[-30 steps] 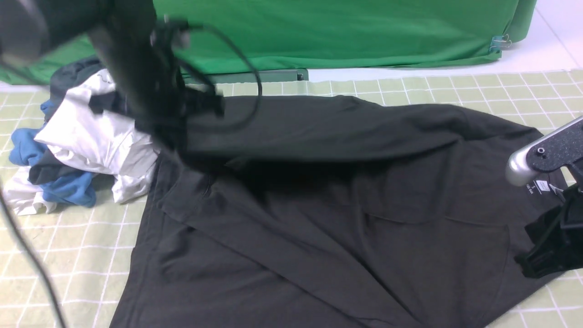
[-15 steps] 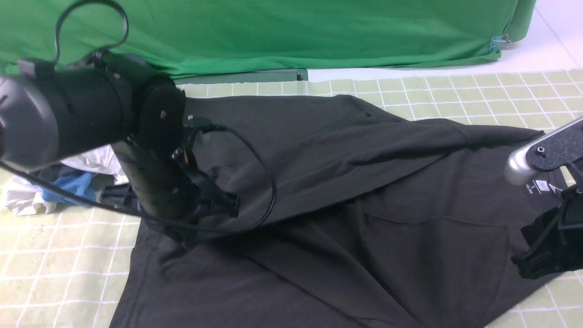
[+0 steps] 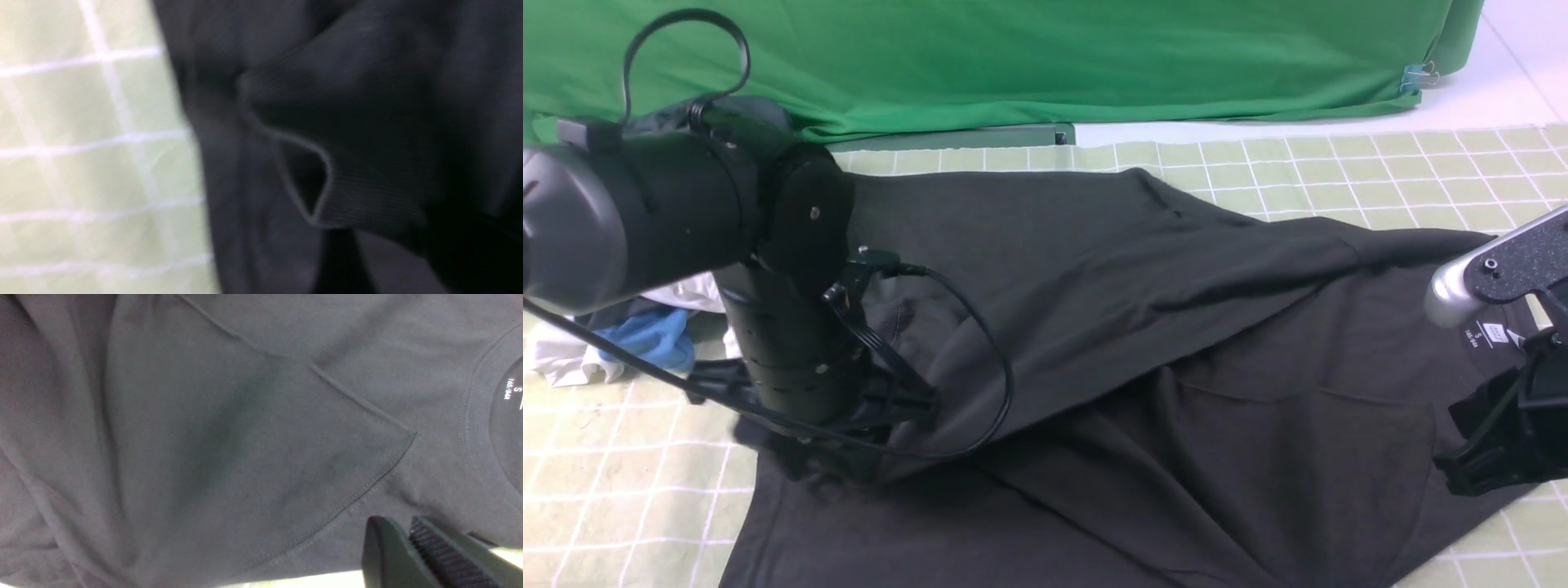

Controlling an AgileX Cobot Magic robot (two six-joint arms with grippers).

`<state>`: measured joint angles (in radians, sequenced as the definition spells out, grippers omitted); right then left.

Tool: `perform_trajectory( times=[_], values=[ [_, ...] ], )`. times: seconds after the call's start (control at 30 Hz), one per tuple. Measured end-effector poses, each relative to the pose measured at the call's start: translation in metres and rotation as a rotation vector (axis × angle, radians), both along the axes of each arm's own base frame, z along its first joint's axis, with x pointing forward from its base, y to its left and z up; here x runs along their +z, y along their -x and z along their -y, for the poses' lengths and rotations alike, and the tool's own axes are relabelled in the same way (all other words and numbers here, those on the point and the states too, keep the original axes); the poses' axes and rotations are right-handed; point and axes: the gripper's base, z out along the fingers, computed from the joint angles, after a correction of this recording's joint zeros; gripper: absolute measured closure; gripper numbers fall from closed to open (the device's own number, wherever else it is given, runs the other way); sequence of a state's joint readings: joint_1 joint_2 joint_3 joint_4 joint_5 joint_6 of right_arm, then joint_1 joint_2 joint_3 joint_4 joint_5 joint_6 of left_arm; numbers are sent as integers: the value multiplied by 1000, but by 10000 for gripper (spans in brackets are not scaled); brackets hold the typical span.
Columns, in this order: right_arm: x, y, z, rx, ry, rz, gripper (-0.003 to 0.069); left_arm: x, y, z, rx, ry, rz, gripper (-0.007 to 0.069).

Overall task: Fold a long-sleeved shirt over a green coffee tablecloth.
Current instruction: 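Fold the left side of the dark shirt inward over its body with the left gripper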

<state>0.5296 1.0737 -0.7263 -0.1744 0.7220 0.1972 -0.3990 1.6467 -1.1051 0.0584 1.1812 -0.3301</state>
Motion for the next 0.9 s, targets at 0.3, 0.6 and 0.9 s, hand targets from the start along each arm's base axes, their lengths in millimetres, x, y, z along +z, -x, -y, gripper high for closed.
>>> perform_trajectory(
  times=[0.3, 0.6, 0.9],
  values=[
    [0, 0, 0, 1, -1, 2, 560, 38, 12, -5, 1, 42, 106, 83],
    [1, -1, -1, 4, -9, 14, 555, 59, 22, -6, 23, 113, 183, 98],
    [1, -1, -1, 6, -11, 17, 547, 13, -11, -1, 22, 4, 154, 142]
  ],
)
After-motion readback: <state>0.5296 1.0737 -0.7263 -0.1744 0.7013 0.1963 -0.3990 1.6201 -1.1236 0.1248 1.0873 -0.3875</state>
